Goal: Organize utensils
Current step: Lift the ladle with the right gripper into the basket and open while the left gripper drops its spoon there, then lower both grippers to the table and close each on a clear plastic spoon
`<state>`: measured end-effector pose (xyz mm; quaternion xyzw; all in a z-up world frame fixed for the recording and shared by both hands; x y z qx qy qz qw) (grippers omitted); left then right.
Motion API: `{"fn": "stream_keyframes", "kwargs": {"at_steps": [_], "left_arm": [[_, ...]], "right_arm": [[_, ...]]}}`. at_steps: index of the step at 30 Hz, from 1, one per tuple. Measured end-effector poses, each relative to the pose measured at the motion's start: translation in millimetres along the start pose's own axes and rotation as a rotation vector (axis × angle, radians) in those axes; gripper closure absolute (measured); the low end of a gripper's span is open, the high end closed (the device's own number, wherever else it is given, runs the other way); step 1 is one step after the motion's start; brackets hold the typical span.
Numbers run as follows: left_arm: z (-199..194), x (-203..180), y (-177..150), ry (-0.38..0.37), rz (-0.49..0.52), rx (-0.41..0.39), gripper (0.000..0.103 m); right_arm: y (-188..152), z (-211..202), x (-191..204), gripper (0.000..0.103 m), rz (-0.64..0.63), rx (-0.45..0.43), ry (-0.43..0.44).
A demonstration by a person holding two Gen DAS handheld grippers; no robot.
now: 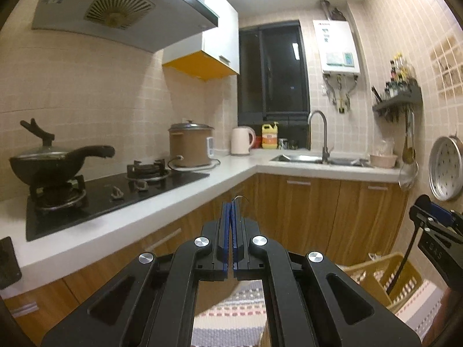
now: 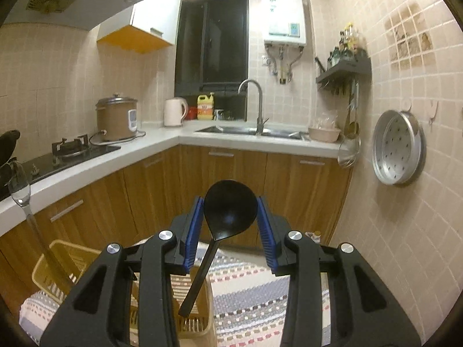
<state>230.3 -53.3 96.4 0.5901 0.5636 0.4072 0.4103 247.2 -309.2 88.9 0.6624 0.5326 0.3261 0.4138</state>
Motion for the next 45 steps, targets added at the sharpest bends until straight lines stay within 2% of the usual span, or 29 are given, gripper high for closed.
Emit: {"fn": "stream_keyframes", "kwargs": {"at_steps": [4,5,7,15,19,24,27,30,32,34,35,37,39,43,45], "left_arm": [[2,-2,-12,-0.024,0.009,0.027,0.103],[2,-3,-13,-0.037,0.011,0.037,0.102],[-4,-2,-15,-0.058,0.010,0.046,0.096],[-45,8,-13,-0.108,-0.009,0.059,0.080],[-63,14,-19,-0.173,-0.029,0.121,0.080],[-73,20,-41,-0.276,-0.045,0.275,0.080],[-67,17,-70,-0.339,0.000,0.439,0.080],[-57,9,-113,-0.399,0.062,0.613,0.080],[-47,6,-146,-0.428,0.096,0.727,0.080],[-36,4,-175,-0.486,0.095,0.846,0.080],[-33,3,-184,-0.507,0.087,0.884,0.080],[-29,-2,-199,-0.536,0.092,0.943,0.080],[-29,-7,-205,-0.536,0.109,0.965,0.080],[-25,-18,-215,-0.472,0.158,0.997,0.080],[-25,-25,-216,-0.448,0.184,0.984,0.078]], "right_arm": [[-10,1,0,0.068,-0.007,0.025,0.021],[-11,-3,0,0.064,-0.008,0.025,0.031],[-11,-10,1,0.058,-0.015,0.028,0.050],[-16,-55,-10,0.057,-0.009,0.017,0.058],[-25,-80,-16,0.056,-0.017,0.023,0.068],[-38,-101,-22,0.056,-0.014,0.071,0.101],[-53,-104,-24,0.056,-0.013,0.144,0.139],[-77,-91,-18,0.056,-0.043,0.299,0.188],[-97,-77,-15,0.056,-0.052,0.433,0.236],[-118,-63,-13,0.056,-0.040,0.558,0.295],[-125,-59,-12,0.056,-0.035,0.593,0.316],[-140,-52,-10,0.056,-0.028,0.656,0.341],[-150,-49,-9,0.056,-0.031,0.689,0.352],[-159,-43,-8,0.056,-0.042,0.723,0.351],[-163,-38,-7,0.053,-0.042,0.752,0.359]]}}
Point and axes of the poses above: each gripper's, at about its wrist camera, not at the fingertips, and z roughly the way its jaws point, x to its left, y to its top, the point moved 4 cm from there along z, roughly the way its jaws point, and after that the axes turned 10 degrees about x, right-handed, at the moved point
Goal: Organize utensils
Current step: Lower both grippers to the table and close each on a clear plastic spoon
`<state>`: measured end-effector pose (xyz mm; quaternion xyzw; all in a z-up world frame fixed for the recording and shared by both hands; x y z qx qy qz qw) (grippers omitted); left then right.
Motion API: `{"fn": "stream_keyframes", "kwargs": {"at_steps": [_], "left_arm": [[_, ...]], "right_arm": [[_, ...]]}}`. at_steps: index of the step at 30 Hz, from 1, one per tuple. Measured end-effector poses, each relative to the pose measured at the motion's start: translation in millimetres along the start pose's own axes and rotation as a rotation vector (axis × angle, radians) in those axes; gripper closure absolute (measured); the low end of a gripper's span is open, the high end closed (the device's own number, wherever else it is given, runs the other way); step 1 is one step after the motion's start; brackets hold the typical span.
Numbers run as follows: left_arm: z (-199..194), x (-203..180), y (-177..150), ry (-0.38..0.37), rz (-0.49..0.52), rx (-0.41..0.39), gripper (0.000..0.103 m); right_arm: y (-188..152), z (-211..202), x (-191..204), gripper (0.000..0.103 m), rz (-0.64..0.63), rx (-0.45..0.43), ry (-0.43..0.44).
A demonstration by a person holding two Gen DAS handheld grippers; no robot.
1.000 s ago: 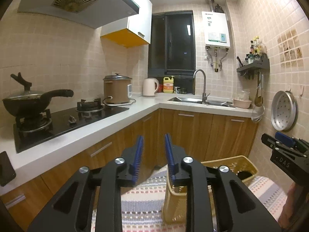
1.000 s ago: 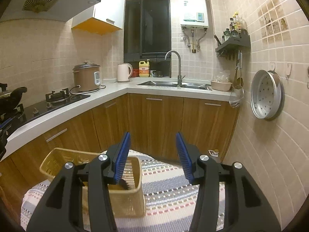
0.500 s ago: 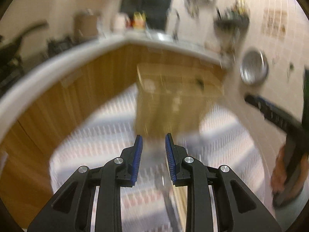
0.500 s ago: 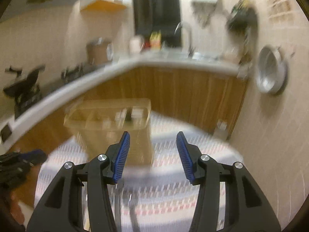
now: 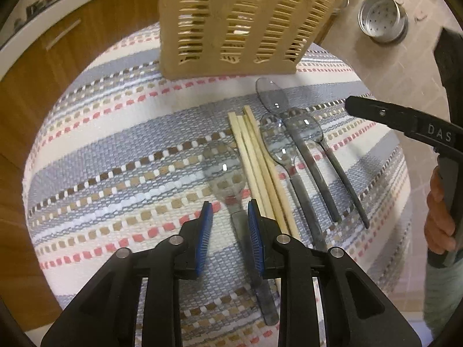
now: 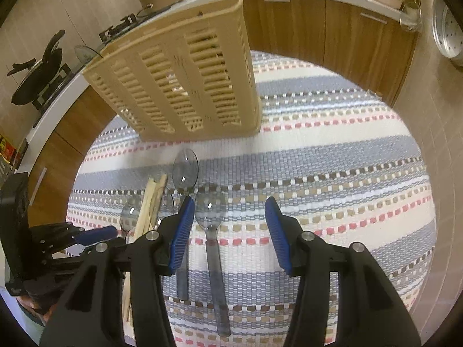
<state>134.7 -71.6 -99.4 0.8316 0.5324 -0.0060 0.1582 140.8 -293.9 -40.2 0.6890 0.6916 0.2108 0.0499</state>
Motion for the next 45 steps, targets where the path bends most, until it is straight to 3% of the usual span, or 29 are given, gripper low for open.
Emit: {"fn": "stream_keyframes", "kwargs": {"at_steps": [5,8,12,16,22,23,26,30,34,36,39,43,45], "left_arm": [[11,-18,8,0.115,0.012,0.010,0.078],[16,-29,11,0.219,0.022,0.002,0.092],[15,-20,12,0.175,-0.038,-0.024,0.093],[7,0,7,0.152,-0.108,-0.066,0.093],[8,15,1,0.138,-0.161,-0.065,0.093],[9,14,1,0.139,-0.159,-0.064,0.093],[10,12,4,0.134,-0.137,-0.046,0.090],[-1,23,1,0.102,-0.120,-0.010,0.058],[6,18,7,0.163,-0.031,0.068,0.058],[10,10,10,0.234,0.010,0.102,0.064],[11,0,15,0.258,0.043,0.136,0.090],[10,-2,20,0.246,0.017,0.112,0.093],[-1,-1,23,0.175,-0.035,0.010,0.093]], "right_arm": [[4,15,0,0.051,-0.034,0.079,-0.019],[7,31,4,0.051,-0.049,0.151,-0.030],[8,48,9,0.051,-0.066,0.221,-0.015],[7,54,21,0.051,-0.145,0.234,-0.064],[13,66,42,0.059,-0.222,0.242,-0.157],[15,68,46,0.065,-0.237,0.245,-0.175],[19,71,51,0.074,-0.242,0.267,-0.179],[22,69,42,0.074,-0.220,0.269,-0.187],[23,66,37,0.074,-0.217,0.270,-0.184],[23,66,38,0.074,-0.225,0.273,-0.191],[20,66,42,0.074,-0.243,0.277,-0.204],[12,62,42,0.074,-0.230,0.251,-0.178],[5,50,36,0.074,-0.211,0.214,-0.153]]}}
Point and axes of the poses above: each gripper's, at about its wrist camera, not at the fingertips, and z roughly the way its jaws point, x to its left, y to its top, the point moved 4 cm from there along z, roughly the way its jaws point, and after that the axes turned 10 degrees about x, right-handed, at the moved point
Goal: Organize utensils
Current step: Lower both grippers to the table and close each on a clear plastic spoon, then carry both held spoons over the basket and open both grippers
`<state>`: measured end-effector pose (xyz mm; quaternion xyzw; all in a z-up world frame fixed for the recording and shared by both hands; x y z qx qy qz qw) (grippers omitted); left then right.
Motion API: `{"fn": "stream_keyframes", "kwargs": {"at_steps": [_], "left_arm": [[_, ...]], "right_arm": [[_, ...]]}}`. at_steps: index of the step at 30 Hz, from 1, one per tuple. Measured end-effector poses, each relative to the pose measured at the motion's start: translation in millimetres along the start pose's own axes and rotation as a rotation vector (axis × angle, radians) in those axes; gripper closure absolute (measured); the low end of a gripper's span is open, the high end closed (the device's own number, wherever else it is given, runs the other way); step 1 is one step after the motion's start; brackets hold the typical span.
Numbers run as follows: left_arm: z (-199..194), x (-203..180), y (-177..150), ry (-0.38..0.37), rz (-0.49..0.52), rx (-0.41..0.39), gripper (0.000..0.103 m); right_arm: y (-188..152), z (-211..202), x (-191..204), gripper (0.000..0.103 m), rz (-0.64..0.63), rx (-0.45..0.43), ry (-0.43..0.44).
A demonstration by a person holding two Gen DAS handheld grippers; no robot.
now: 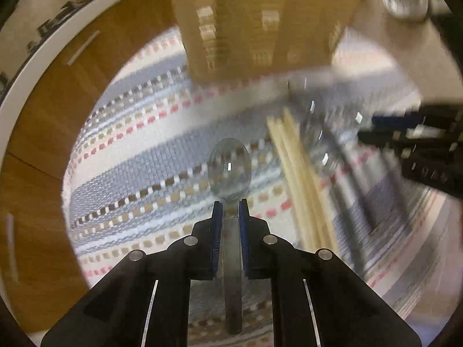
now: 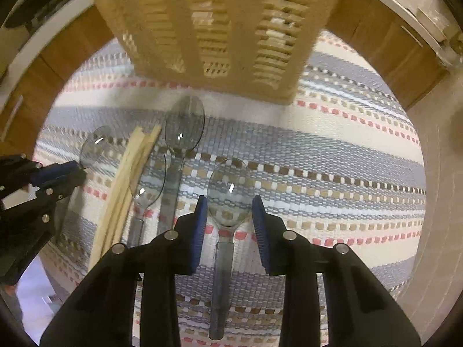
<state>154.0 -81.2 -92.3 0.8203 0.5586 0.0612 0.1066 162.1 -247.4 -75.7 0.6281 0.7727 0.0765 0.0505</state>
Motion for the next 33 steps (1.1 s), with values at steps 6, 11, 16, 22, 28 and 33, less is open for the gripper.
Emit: {"fn": "stream_keyframes", "kwargs": {"at_steps": [6,11,16,22,28,33], "left_arm": [[-76,19,-2,-0.122,-0.128,-0.353,0.093],[-144,30,7,-0.146,-0.212,-0.627,0.093],[-188,39,23,-0.142,-0.249,-0.831,0.093],[-216,28,52,-0.152,-0.286,-1.018,0.093],[-220,31,76,-0.133,-0.310,-1.115,0.093],[-202,33,104,-0.131,-0.310,-1.135,0.093]], "right_arm": [[-15,-50,0,0.074,0.020,-0.181,0.057],[-17,-107,0,0.074,0.030,-0.351,0.083],[-7,-163,-9,0.074,0.077,-0.537,0.092],[12,-206,-28,0.074,0.171,-0.708,0.106],[36,-230,-49,0.074,0.252,-0.889,0.073],[60,-230,-51,0.074,0.269,-0.988,-0.039]]}}
Point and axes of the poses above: each gripper's, at about its wrist camera, not at the fingertips, and z roughly the way its jaws point, x to its left, y to its top, the point moved 4 cm from there along z, roughly the way its jaws point, and after that the axes turned 10 degrees about x, right-handed, at the moved point
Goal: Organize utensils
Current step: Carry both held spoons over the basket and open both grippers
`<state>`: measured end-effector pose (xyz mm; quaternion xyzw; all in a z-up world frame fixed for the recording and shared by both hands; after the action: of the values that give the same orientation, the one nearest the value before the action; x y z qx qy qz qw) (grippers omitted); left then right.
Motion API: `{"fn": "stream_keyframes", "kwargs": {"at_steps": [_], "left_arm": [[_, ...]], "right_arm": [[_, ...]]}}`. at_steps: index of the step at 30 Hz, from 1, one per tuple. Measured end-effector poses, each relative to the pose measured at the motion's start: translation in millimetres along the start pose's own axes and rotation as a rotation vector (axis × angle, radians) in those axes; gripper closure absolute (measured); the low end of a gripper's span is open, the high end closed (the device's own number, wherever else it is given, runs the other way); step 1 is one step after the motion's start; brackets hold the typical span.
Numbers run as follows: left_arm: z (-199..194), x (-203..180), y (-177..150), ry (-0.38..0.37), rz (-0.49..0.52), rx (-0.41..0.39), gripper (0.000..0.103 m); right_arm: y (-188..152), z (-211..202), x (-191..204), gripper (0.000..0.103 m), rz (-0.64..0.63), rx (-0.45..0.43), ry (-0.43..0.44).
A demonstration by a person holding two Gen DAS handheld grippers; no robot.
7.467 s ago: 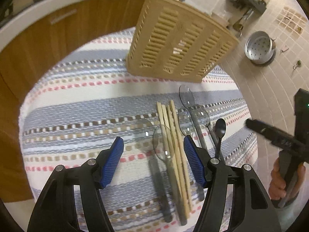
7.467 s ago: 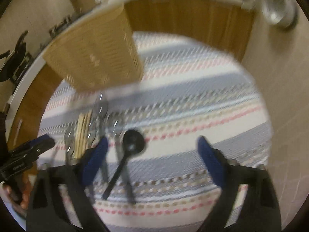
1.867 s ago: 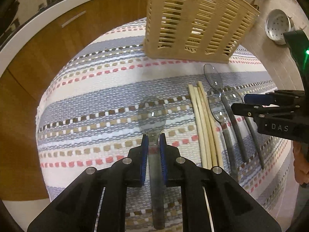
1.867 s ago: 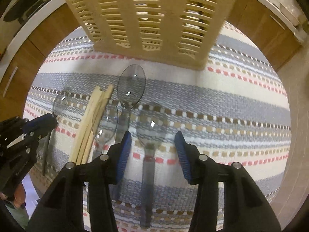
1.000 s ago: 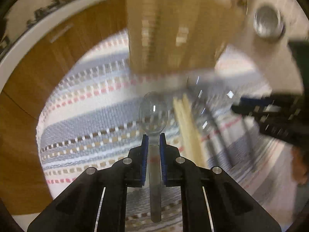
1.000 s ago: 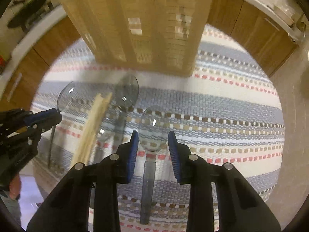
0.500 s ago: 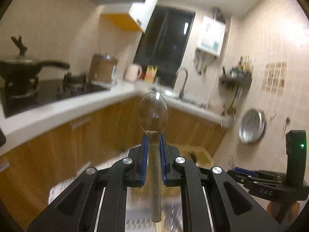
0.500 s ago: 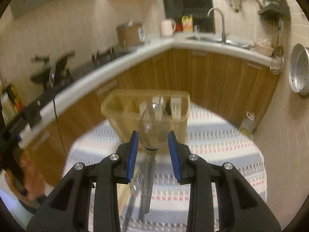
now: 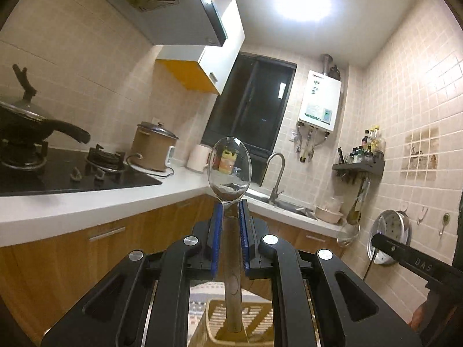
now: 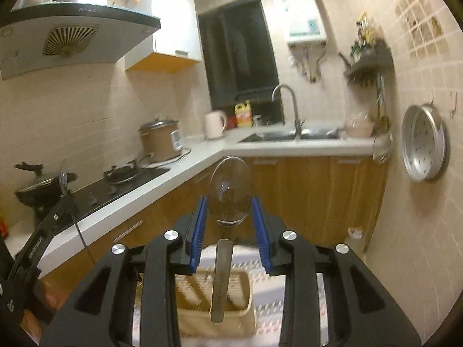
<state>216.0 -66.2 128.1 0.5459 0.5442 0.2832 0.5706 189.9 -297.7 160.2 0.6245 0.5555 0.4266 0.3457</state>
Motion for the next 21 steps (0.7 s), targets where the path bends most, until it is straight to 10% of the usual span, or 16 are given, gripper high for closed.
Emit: {"fn": "stream_keyframes", "kwargs": {"at_steps": [21], "left_arm": [[44,22,-60,0.054,0.014,0.114,0.092]], "right_arm": [[-51,68,-11,0.074,-0.067,0.020,-0.082]]}}
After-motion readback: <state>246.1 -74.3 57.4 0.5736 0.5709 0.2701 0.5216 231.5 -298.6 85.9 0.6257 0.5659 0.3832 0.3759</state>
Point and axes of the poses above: each gripper's, at about its wrist camera, not at the fingertips, and z roughly the way its jaws point, x to its left, y to its top, the point moved 4 cm from there along z, roughly the way its jaws point, and after that the axes turned 10 degrees about x, right-handed, at the moved point
